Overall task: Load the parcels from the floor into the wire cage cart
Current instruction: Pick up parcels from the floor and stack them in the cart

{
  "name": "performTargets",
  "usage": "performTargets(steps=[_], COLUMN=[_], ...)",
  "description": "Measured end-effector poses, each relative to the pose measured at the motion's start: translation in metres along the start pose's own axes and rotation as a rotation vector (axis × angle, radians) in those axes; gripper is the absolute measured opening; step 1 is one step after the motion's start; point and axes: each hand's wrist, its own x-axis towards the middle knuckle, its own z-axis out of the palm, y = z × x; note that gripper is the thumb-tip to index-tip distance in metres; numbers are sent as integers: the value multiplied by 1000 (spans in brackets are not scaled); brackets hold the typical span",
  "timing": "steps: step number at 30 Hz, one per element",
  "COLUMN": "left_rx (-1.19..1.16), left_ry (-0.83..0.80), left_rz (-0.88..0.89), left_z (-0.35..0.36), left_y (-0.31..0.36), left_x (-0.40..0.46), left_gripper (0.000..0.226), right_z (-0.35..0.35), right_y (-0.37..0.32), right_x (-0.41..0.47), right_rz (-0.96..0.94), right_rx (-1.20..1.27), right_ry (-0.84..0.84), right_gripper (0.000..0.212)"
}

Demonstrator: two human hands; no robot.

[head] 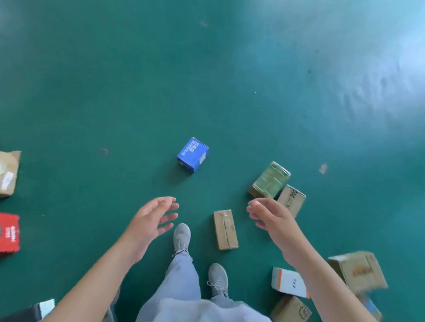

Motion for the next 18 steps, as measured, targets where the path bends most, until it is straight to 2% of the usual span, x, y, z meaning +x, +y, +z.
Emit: performTargets(steps=[6,12,18], left_rx=[174,367,522], left_ry=[-153,-307,-398], left_rz=[-97,-102,-129], left_z=[26,67,128], left_y=[48,87,92], left_x=[88,163,221], left_gripper=[26,25,24], right_z=[4,-5,-38], right_y=[-16,-25,-6], right_x=[37,77,118], right_rz=[140,212,259], right_rx=[54,90,159], right_ry=[161,263,339], right_gripper=[21,20,17])
